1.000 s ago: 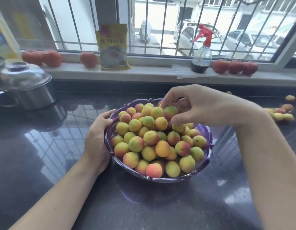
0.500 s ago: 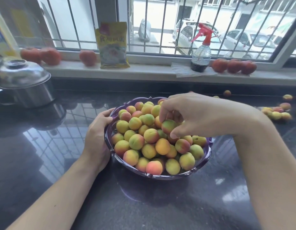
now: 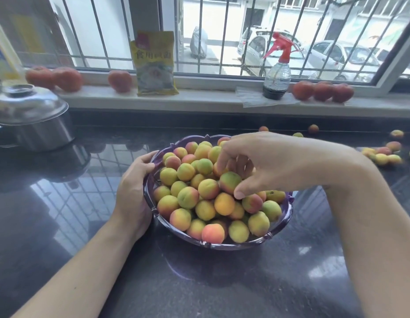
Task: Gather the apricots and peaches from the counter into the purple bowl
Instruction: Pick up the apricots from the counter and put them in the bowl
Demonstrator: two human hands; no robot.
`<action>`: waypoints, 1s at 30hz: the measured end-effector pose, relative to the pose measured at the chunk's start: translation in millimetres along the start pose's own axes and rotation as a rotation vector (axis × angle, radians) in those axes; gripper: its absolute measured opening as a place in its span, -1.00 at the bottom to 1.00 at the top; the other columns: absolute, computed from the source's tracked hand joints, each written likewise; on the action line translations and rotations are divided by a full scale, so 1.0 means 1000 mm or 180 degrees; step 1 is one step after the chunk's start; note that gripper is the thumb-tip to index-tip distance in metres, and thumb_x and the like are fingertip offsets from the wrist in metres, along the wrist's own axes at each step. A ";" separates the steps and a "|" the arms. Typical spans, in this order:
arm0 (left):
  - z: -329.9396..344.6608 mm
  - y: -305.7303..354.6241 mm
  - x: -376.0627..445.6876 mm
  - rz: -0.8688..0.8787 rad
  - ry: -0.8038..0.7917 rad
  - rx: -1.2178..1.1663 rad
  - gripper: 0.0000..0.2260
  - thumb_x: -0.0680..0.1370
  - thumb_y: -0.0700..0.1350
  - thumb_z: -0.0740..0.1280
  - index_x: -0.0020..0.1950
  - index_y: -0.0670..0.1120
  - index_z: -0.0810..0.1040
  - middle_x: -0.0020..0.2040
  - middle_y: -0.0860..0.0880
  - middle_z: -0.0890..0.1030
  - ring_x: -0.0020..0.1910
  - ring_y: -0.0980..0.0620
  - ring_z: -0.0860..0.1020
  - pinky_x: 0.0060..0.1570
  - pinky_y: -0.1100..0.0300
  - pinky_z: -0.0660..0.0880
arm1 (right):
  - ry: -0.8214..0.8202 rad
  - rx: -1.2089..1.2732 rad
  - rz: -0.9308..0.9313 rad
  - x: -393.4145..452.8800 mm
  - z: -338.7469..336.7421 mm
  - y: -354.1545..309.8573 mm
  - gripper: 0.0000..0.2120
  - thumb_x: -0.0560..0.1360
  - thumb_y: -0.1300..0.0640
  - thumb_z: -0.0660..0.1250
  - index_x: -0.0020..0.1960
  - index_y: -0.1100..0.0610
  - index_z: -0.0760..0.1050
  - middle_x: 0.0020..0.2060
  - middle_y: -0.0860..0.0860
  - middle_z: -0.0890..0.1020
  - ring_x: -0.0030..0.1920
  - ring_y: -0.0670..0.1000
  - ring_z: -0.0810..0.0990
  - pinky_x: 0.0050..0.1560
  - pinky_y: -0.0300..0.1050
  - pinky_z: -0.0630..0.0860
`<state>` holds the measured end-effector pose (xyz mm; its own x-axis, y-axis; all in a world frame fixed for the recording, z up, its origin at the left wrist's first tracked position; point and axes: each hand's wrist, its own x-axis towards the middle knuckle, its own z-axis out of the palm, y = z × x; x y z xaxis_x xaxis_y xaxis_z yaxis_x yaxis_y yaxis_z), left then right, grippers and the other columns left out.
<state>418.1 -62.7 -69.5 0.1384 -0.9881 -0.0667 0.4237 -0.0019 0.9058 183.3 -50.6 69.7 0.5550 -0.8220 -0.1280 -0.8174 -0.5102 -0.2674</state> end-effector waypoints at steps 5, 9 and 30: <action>-0.001 -0.001 0.002 0.0001 0.0022 0.0001 -0.72 0.68 -0.19 0.18 0.28 -0.16 0.62 0.16 -0.24 0.72 0.12 -0.19 0.70 0.24 -0.16 0.60 | 0.1742 0.1268 0.0454 -0.002 -0.015 0.063 -0.90 0.55 0.12 0.44 0.04 -0.03 0.62 -0.20 -0.09 0.68 -0.21 -0.15 0.65 -0.13 -0.21 0.62; -0.002 -0.001 0.003 0.0001 0.0041 0.0037 -0.73 0.68 -0.19 0.19 0.28 -0.15 0.62 0.16 -0.24 0.73 0.12 -0.19 0.70 0.26 -0.20 0.59 | 0.3046 0.1306 0.2004 0.029 0.040 0.164 -0.85 0.54 0.22 0.31 0.00 0.03 0.62 -0.09 0.07 0.67 -0.06 0.06 0.65 0.10 0.05 0.58; -0.004 -0.002 0.004 0.0014 0.0039 0.0077 -0.73 0.68 -0.19 0.19 0.29 -0.14 0.62 0.15 -0.21 0.73 0.13 -0.18 0.70 0.23 -0.16 0.61 | 0.2232 -0.0018 0.2310 0.056 0.100 0.211 -0.72 0.65 -0.04 0.20 0.19 0.12 0.53 0.17 0.19 0.59 0.15 0.31 0.54 0.12 0.15 0.48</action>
<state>421.0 -66.5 -73.4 0.1510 -0.9862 -0.0677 0.4015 -0.0014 0.9159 57.5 -179.2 -89.8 -0.2915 -0.8967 0.3330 -0.9233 0.1727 -0.3431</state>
